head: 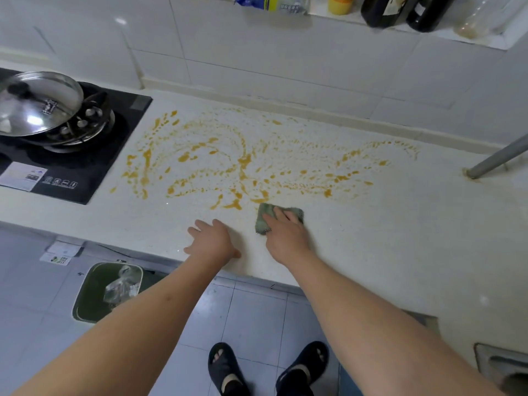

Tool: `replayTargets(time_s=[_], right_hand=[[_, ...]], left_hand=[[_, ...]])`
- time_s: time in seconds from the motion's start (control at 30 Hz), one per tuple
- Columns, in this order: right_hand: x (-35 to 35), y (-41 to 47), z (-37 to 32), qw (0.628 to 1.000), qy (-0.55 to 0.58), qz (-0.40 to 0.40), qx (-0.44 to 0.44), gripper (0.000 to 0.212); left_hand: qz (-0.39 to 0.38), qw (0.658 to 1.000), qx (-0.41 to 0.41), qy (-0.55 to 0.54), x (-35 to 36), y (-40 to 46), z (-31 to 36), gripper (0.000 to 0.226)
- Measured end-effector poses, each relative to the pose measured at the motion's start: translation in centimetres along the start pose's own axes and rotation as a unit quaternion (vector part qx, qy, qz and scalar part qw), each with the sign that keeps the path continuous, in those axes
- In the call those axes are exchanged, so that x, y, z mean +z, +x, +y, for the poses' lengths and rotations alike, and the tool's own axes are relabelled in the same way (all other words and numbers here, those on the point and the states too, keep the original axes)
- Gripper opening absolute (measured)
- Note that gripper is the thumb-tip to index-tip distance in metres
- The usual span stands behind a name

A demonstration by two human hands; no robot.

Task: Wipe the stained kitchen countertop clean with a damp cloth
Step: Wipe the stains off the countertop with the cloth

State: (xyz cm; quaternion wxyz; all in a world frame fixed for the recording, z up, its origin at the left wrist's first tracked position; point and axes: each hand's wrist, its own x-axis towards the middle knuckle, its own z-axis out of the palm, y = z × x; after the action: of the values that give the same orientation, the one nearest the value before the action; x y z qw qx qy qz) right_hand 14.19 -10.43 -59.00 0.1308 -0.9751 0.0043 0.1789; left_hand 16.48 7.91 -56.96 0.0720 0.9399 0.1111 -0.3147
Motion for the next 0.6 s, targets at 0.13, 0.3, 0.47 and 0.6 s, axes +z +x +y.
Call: replayTargets(time_s=[0.13,0.3,0.47,0.6], right_hand=[[-0.1,-2.9,3.9,0.999,-0.021,-0.02,-0.029,0.067],[-2.0,-3.5,9.6,0.989,-0.005,0.017,0.148,0.063],[-1.4,0.1,4.8,0.987,0.008,0.038,0.159,0.061],[-0.8,2.8,-0.7,0.993,0.005,0.036,0.114,0.064]], left_hand=[[-0.01,1.0,0.011,-0.004,-0.1,0.2,-0.2,0.095],[-0.023,0.999,0.02,-0.012,-0.1,0.8,-0.4,0.099],[-0.023,0.999,0.025,-0.014,0.4,1.6,-0.5,0.103],[-0.018,0.999,0.024,-0.014,0.7,2.0,-0.6,0.103]])
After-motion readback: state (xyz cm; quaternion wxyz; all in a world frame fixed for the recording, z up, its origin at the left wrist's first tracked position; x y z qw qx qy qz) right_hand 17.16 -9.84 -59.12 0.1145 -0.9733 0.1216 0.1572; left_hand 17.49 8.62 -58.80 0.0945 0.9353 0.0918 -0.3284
